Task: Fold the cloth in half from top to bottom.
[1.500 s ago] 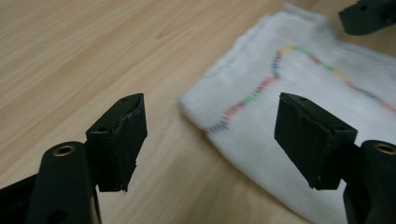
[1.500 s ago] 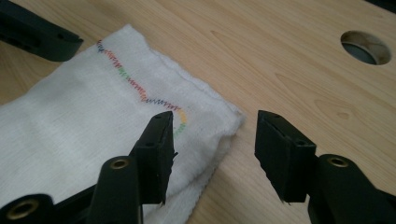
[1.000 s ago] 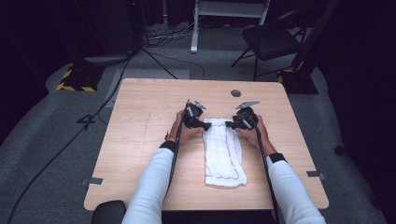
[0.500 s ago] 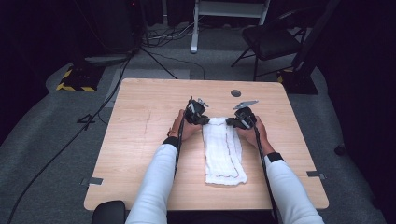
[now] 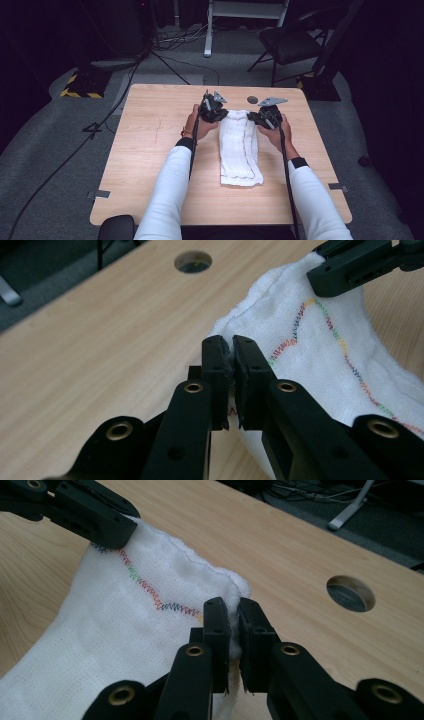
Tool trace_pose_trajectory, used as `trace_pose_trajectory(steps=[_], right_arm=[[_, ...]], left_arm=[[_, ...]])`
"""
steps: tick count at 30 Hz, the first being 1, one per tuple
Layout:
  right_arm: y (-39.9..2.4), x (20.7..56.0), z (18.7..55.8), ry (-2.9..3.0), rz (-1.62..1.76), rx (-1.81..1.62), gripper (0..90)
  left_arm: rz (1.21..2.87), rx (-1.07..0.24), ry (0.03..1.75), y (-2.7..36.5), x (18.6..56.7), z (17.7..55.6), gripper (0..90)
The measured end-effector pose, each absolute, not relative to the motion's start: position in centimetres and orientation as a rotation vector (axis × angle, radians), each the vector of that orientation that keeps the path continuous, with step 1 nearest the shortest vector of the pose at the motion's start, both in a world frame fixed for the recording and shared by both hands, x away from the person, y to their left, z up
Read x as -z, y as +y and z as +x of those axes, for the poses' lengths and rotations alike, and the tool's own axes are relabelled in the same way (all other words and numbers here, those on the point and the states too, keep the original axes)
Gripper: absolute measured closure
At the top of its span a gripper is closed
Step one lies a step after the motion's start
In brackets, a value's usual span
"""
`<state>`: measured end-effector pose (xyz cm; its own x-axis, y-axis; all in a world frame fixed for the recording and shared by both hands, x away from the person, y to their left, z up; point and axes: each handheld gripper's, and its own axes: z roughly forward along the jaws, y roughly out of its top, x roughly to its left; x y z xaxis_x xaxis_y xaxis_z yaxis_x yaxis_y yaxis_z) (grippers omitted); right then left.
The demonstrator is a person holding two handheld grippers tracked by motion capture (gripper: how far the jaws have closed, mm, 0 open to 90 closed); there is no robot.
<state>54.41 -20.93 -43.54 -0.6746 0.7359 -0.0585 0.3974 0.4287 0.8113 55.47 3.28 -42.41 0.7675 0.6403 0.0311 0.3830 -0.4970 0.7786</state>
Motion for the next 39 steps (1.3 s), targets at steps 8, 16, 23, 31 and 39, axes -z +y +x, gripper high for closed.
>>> trace_pose_trajectory(steps=[8,16,23,31,39], right_arm=[[-21.2,42.3,53.6,2.285,0.919,-1.172,84.5],[-21.7,42.0,50.8,2.35,0.799,-1.223,84.5],[-22.8,42.2,48.3,2.415,0.71,-1.264,84.4],[-24.0,43.2,45.4,2.489,0.637,-1.287,84.2],[-24.2,44.0,43.0,2.55,0.566,-1.274,83.8]], left_arm=[[2.147,-0.402,0.699,3.9,41.5,54.5,84.8],[2.148,-0.346,0.587,4.7,41.9,51.6,84.8],[2.158,-0.309,0.483,5.1,41.9,48.7,84.8],[2.243,-0.285,0.365,4.4,43.0,45.5,84.2],[2.264,-0.185,0.337,4.6,44.4,43.6,84.3]])
